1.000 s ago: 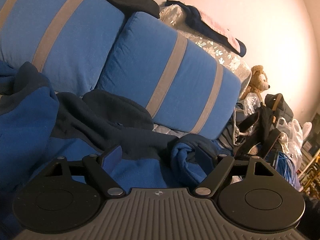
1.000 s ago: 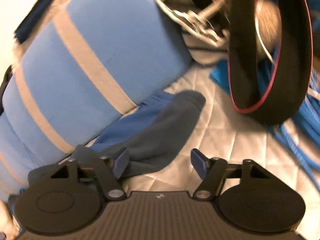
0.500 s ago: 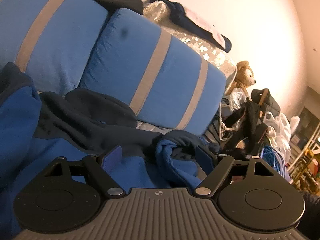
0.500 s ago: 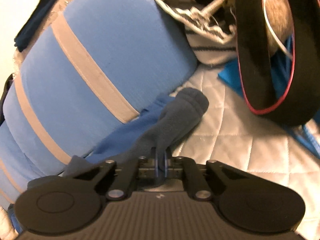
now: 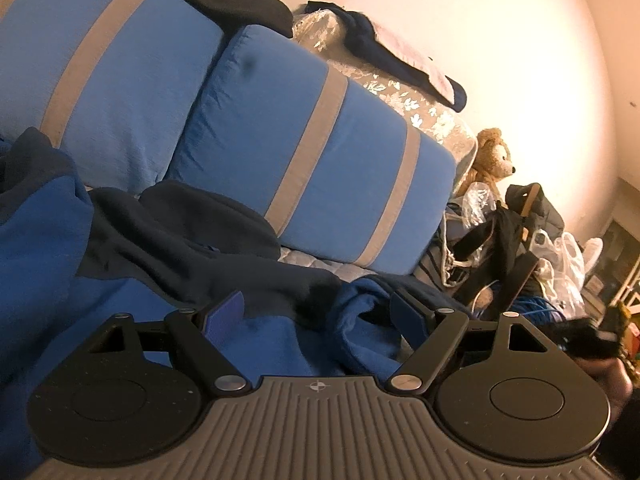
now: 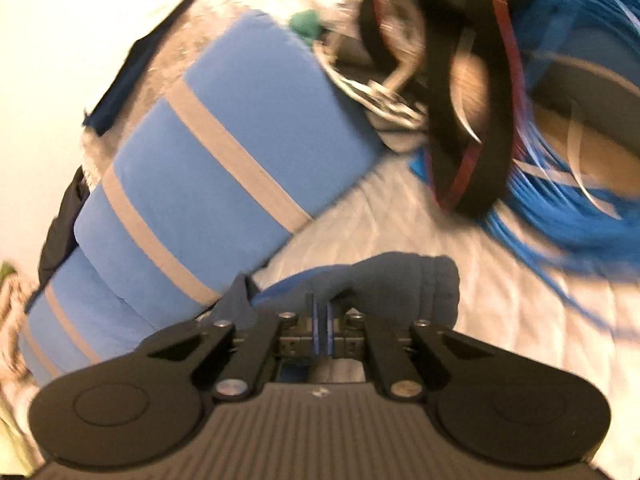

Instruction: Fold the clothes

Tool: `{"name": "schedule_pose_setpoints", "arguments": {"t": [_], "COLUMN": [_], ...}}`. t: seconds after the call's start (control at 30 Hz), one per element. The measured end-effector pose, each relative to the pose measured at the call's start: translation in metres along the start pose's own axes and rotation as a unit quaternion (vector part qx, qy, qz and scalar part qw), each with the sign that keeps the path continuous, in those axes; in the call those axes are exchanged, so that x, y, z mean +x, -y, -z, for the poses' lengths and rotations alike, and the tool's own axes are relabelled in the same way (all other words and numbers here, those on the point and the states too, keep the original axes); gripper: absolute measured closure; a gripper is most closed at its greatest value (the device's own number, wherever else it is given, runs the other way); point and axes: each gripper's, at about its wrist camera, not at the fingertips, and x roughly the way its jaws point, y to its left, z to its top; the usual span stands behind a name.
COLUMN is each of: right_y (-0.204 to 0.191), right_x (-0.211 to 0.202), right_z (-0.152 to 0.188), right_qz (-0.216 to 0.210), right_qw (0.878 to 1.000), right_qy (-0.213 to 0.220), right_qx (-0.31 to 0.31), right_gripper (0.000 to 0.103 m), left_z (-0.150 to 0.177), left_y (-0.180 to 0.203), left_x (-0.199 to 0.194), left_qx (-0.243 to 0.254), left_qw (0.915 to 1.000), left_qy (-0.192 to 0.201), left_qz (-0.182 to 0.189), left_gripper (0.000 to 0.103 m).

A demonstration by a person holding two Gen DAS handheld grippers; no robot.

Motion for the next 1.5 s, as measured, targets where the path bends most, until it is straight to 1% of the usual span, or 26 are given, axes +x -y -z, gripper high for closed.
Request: {"name": "schedule_pose_setpoints", "arguments": {"t": [0.13,0.2,0.23,0.3,0.4,0.63,0.67,0.7,0.73,0.77,0.83,0.9,1.03,1.2,1.3,1.33,1.4,1.5], "right_y": [0.011,0.02,0.023,0.029,0.038,0.05,0.051,0.051,0.052,0.053,0.052,0.048,0.04,0.042,0.048,0.051,0.055,0.061], "right_x": [-0.029,-0.03,-0.029,-0.021,-0.002,0.06,0.067,0.072,0.077,0.08,0.077,0.07,0.045,0.01,0.004,0.004,0.004,0.013], "right_z": [0.019,0.022,0.022,0.018,0.006,-0.023,-0.025,-0.026,-0.027,-0.027,-0.023,-0.018,-0.006,0.008,0.022,0.027,0.037,0.048], "right_qz": [0.003,-0.002,0.003,0.026,0.056,0.109,0.112,0.115,0.118,0.116,0.1,0.088,0.086,0.073,0.073,0.075,0.08,0.109], "right_qw": [0.998,0.996,0.996,0.996,0.997,0.994,0.994,0.993,0.993,0.993,0.995,0.996,0.995,0.997,0.997,0.997,0.996,0.993], "right_qy": [-0.027,-0.04,-0.042,-0.038,-0.02,0.0,0.002,0.006,0.01,0.012,0.016,0.02,0.021,0.005,-0.014,-0.022,-0.035,-0.043], "right_qx": [0.055,0.081,0.084,0.079,0.058,0.012,0.007,0.003,0.0,0.001,0.002,-0.016,-0.041,-0.025,-0.008,-0.003,0.004,-0.004], "right_gripper": [0.099,0.099,0.099,0.099,0.099,0.098,0.092,0.09,0.061,0.04,0.024,0.023,0.022,0.022,0.023,0.024,0.031,0.036], "left_z": [-0.001,0.0,0.0,-0.001,0.0,0.0,-0.001,-0.001,-0.001,0.0,-0.001,-0.001,0.0,0.0,0.0,0.0,0.0,0.001], "left_y": [0.001,0.001,0.001,0.001,0.001,0.002,0.002,0.002,0.002,0.001,0.001,0.001,0.002,0.002,0.002,0.002,0.002,0.002], "left_x": [-0.001,-0.002,-0.002,-0.002,-0.002,0.0,0.001,0.001,0.001,0.001,0.001,0.001,0.0,-0.001,-0.001,-0.001,-0.001,0.0], "left_qx": [0.003,0.003,0.003,0.003,0.002,0.004,0.005,0.006,0.006,0.005,0.005,0.005,0.005,0.009,0.009,0.008,0.007,0.008], "left_qw": [1.0,1.0,1.0,1.0,1.0,1.0,1.0,1.0,1.0,1.0,1.0,1.0,1.0,0.9999,0.9999,0.9999,0.9999,0.9999], "left_qy": [0.003,0.002,0.002,0.003,0.005,0.0,0.0,0.0,-0.001,-0.002,-0.001,0.001,0.001,0.002,0.002,0.002,0.002,0.0], "left_qz": [0.003,0.003,0.004,0.003,0.0,-0.003,-0.004,-0.004,-0.005,-0.005,-0.006,-0.007,-0.006,-0.004,-0.006,-0.007,-0.009,-0.013], "left_gripper": [0.022,0.022,0.022,0.022,0.022,0.022,0.022,0.022,0.022,0.022,0.022,0.022,0.022,0.022,0.022,0.022,0.022,0.022]}}
